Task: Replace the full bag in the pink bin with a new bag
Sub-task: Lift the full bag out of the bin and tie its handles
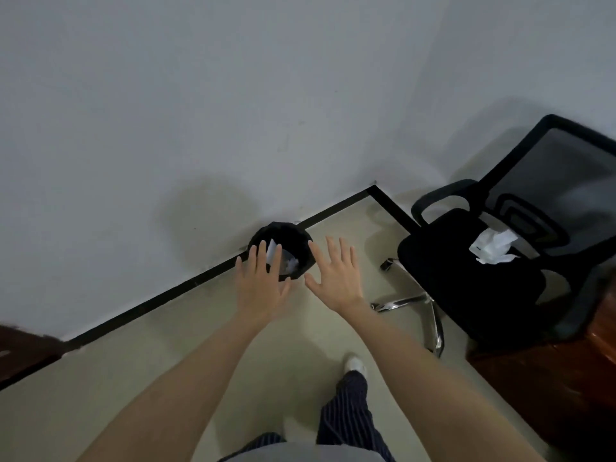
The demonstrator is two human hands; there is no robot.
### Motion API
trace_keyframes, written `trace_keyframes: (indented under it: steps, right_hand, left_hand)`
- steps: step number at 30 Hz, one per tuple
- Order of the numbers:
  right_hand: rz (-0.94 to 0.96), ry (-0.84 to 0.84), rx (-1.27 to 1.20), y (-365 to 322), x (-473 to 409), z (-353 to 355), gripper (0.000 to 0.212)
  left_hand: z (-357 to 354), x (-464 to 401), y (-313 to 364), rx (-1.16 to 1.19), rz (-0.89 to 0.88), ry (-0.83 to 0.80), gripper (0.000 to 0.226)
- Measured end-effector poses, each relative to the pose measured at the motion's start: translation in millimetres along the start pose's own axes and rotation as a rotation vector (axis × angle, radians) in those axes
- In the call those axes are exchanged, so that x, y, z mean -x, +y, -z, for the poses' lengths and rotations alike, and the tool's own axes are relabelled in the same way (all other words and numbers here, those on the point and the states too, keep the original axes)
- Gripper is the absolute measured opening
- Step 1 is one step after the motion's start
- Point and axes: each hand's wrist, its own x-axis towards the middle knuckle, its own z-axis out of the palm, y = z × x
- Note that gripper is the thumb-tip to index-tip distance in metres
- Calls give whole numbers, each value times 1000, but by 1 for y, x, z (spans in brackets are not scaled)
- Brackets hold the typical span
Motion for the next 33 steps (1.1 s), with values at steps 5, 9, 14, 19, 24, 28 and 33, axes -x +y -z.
trace_keyframes:
  steps: [5, 9, 14, 19, 24, 28, 33]
  right_hand:
    - [204, -149, 46, 63, -88, -16, 63]
    - [410, -202, 47, 102, -150, -26, 64]
    - [556, -255, 41, 131, -212, -36, 62]
    - [621, -356, 51, 145, -244, -73, 62]
    - [626, -447, 23, 150, -263, -130, 59]
    - [668, -460, 78, 152, -288, -199, 59]
    - [763, -458, 97, 153, -312, -291, 55]
  left_hand:
    - [-32, -64, 37, 79, 223, 4, 70]
    - [-49, -100, 72, 72, 380, -26, 68]
    - [-63, -139, 85, 54, 489, -61, 66]
    - [-86, -177, 80, 53, 532, -96, 65]
    - [-132, -199, 57, 75, 534, -127, 63]
    - [-189, -219, 22, 10, 487, -171, 61]
    - [-271, -239, -15, -27, 413, -166, 61]
